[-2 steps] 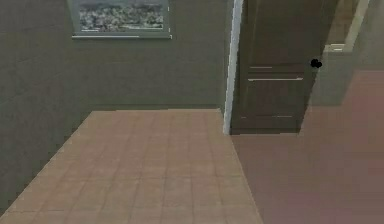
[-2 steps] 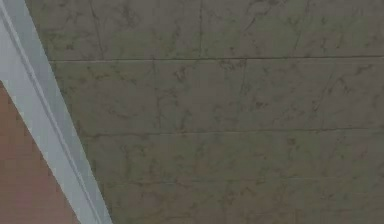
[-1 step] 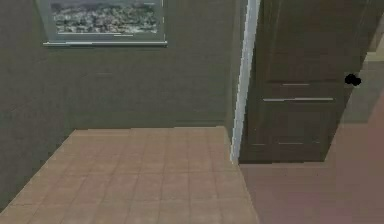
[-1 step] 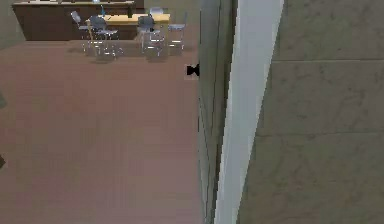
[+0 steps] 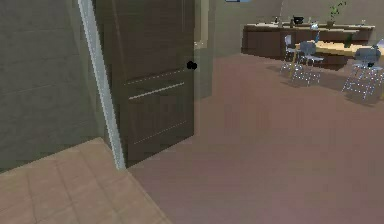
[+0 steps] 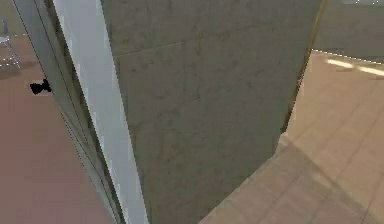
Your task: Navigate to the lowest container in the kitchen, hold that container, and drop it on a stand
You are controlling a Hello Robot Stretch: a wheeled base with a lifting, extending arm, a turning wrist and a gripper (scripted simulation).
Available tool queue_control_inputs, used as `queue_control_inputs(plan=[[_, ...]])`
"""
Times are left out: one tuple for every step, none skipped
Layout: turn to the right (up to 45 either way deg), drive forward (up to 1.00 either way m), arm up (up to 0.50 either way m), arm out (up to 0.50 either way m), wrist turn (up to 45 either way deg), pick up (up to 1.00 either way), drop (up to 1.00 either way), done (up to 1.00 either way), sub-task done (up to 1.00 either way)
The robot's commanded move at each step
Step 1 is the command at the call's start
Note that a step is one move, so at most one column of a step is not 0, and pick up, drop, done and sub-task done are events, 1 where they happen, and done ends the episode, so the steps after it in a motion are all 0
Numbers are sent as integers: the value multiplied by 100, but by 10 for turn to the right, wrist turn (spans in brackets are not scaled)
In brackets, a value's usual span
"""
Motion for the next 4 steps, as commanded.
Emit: queue_control_inputs(plan=[[0,35,0,0,0,0,0,0,0],[330,0,0,0,0,0,0,0,0],[0,100,0,0,0,0,0,0,0],[60,0,0,0,0,0,0,0,0]])
